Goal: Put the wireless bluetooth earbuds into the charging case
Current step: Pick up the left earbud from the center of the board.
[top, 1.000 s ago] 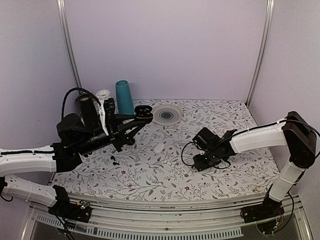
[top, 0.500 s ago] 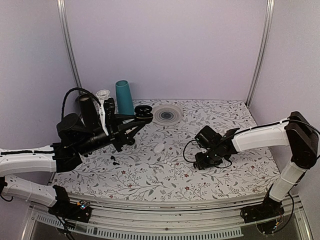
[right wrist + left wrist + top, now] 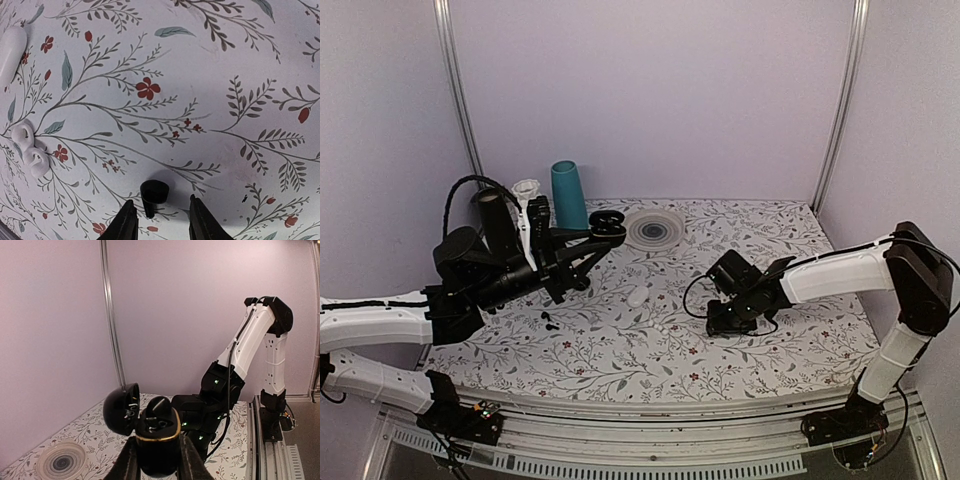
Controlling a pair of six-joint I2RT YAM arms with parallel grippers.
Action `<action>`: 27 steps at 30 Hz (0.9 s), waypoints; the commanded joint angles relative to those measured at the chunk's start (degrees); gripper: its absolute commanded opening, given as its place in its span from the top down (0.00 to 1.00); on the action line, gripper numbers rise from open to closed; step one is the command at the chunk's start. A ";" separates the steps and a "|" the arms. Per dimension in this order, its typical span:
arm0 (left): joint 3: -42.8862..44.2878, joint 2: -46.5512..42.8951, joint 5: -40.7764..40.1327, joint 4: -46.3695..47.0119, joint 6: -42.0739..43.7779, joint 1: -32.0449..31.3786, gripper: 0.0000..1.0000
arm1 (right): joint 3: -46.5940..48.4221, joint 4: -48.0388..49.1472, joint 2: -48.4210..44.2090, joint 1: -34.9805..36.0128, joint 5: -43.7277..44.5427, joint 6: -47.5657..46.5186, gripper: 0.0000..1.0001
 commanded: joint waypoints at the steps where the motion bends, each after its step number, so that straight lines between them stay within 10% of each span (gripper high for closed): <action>1: -0.44 -0.64 0.10 1.13 -0.49 -0.78 1.00 | 2.31 2.48 2.45 0.23 -0.48 3.91 0.65; 27: -0.76 -0.89 -0.10 1.43 -0.43 -0.78 1.00 | 11.11 -9.48 9.79 4.55 8.99 -4.00 0.70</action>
